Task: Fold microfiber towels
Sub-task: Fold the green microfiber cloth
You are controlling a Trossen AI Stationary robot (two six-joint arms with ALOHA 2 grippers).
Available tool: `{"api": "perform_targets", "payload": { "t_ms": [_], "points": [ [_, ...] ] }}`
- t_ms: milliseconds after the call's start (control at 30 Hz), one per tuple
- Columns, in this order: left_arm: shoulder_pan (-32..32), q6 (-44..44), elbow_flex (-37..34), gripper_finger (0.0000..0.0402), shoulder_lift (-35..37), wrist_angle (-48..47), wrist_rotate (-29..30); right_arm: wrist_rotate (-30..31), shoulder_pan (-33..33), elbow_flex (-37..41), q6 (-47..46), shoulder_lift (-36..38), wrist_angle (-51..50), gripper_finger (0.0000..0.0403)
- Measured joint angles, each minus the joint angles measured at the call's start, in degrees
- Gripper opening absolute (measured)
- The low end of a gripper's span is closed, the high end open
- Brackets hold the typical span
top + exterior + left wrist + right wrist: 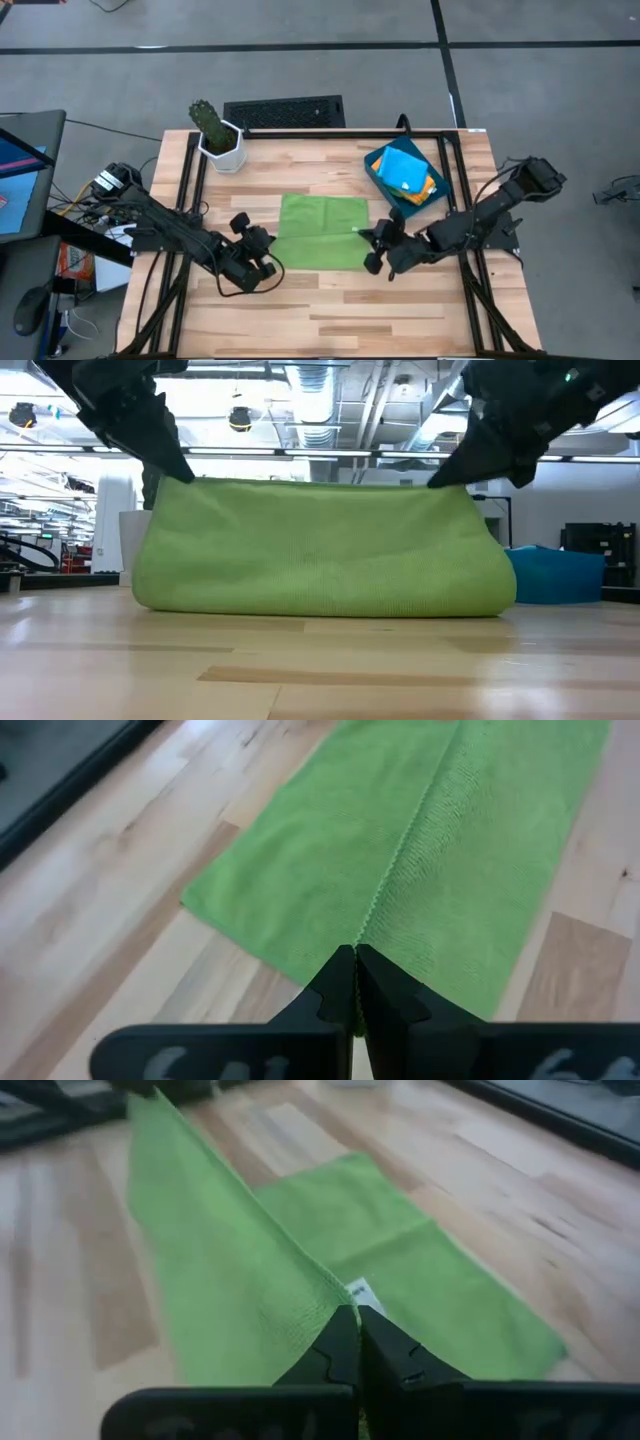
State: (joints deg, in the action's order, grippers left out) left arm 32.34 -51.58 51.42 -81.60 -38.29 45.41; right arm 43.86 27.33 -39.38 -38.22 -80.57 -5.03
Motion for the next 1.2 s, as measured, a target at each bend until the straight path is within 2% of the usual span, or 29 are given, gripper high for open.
{"api": "perform_targets", "payload": {
  "t_ms": [133, 333, 533, 900, 1200],
  "points": [
    [-2.2, 2.7, 0.0, 0.0, 0.0, 0.1, 1.5, 0.6, -2.6, 0.0, -0.8, -1.1, -3.3, 0.0016],
    [-10.2, 8.4, 0.1, 0.0, 0.0, 0.9, -0.4, 0.6, -7.8, -0.1, -0.2, -1.3, -7.9, 0.0024],
    [-15.3, 12.7, -0.2, 0.0, 0.0, 1.2, -1.3, -3.6, -12.7, -0.1, 4.1, -1.2, -7.7, 0.002],
    [-18.3, 15.4, -6.2, 0.0, -0.1, 8.0, -4.5, -9.4, -18.9, -0.1, 6.8, -1.2, -7.5, 0.0025],
    [-18.3, 15.9, -6.4, 0.0, -0.1, 8.7, -3.6, -9.8, -20.8, -0.1, 7.4, -1.2, -7.6, 0.0038]
  ]
}}
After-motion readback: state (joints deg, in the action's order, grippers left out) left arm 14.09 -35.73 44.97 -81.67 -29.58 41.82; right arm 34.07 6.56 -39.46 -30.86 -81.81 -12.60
